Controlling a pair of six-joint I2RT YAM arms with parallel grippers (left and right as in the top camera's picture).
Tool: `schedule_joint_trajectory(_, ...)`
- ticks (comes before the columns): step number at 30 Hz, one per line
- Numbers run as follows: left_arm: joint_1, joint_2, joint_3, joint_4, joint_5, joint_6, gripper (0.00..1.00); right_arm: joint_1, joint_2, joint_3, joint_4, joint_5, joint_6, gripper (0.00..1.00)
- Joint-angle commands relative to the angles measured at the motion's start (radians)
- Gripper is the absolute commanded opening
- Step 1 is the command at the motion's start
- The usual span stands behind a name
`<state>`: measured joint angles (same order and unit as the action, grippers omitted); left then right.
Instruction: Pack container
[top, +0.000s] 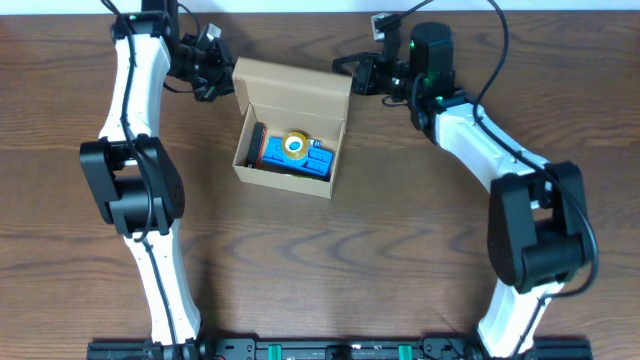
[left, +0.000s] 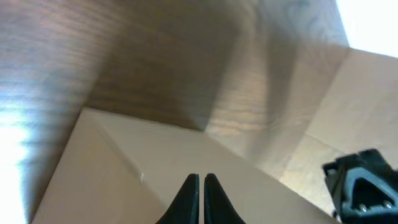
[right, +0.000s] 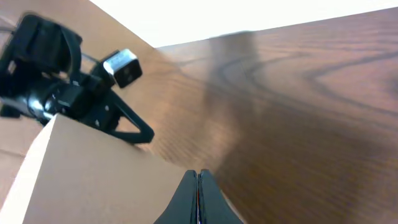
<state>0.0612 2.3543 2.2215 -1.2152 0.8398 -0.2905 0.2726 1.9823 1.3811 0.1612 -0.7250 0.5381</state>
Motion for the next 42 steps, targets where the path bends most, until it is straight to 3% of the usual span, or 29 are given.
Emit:
schedule_joint_trajectory(1,-0.010,-0.032,0.084,-0.078,-0.114,0.082,0.05,0.040,-0.068,0.019,-0.051,-0.008,-0.085,0.01)
schedule_joint_trajectory(9,-0.036,-0.034,0.177,-0.321,-0.284,0.141,0.05,0.174,-0.157,0.021,-0.281,0.089,-0.161,0.01)
schedule_joint_trajectory(16,-0.063,-0.034,0.178,-0.425,-0.351,0.141,0.06,0.275,-0.159,0.073,-0.482,0.243,-0.223,0.01)
schedule_joint_trajectory(28,-0.080,-0.042,0.179,-0.421,-0.490,0.083,0.06,0.405,-0.151,0.086,-0.684,0.517,-0.229,0.01)
schedule_joint_trajectory(42,-0.079,-0.200,0.179,-0.412,-0.650,0.050,0.05,0.449,0.005,0.086,-0.803,0.656,-0.230,0.01)
